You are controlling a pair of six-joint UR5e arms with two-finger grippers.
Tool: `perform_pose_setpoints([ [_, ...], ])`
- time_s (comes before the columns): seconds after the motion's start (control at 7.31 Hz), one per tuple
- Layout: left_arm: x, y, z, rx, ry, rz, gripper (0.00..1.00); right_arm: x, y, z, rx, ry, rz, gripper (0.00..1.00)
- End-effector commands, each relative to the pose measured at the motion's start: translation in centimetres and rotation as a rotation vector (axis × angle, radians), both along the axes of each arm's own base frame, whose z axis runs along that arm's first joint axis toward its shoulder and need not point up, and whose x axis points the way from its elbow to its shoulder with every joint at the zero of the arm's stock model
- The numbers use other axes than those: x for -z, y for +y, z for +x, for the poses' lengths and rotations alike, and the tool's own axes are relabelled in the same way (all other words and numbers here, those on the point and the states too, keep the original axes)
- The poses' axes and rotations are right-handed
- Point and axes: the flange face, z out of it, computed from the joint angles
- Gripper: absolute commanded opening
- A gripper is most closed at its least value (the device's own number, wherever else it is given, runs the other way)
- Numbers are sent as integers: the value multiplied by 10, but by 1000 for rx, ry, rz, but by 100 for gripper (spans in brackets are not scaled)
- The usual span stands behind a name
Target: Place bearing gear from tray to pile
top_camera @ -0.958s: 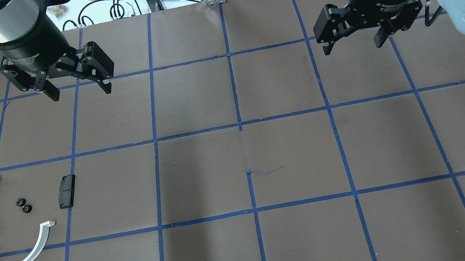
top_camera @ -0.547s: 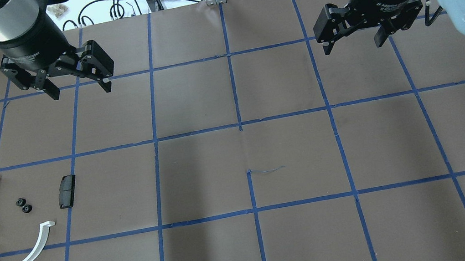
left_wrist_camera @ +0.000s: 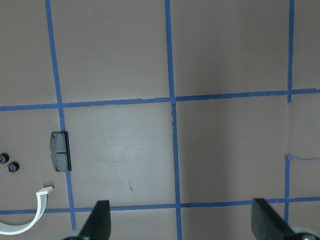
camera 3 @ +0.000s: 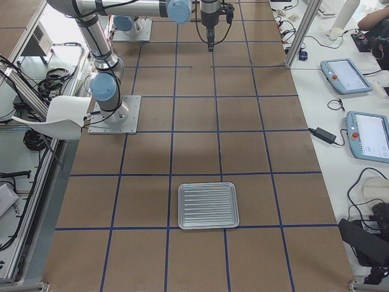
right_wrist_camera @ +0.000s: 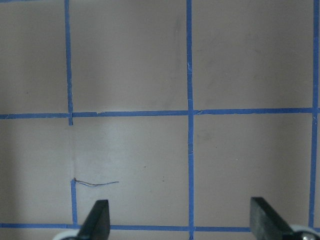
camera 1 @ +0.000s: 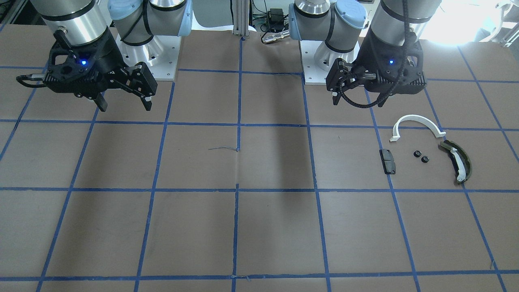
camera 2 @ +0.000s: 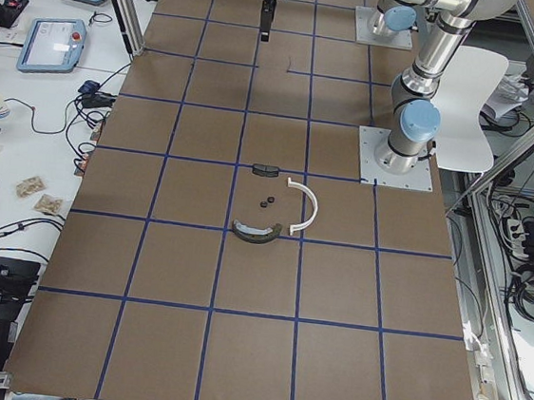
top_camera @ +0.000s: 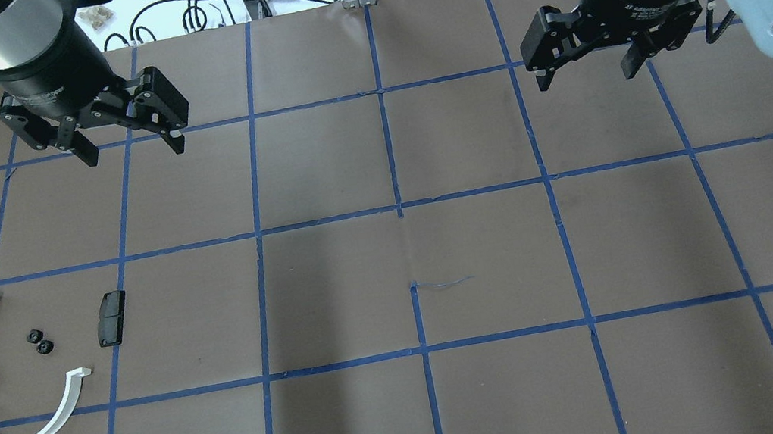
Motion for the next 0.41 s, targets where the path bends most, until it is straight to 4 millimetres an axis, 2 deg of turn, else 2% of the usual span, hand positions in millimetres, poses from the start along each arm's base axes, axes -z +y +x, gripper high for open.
perform_pose_setpoints([
  [0.0,1,-2,7,-14,2,2,100,1,0,-1,1,0,4,100],
  [0.27,0,-2,8,-15,1,1,100,1,-1,-1,0,0,2,100],
])
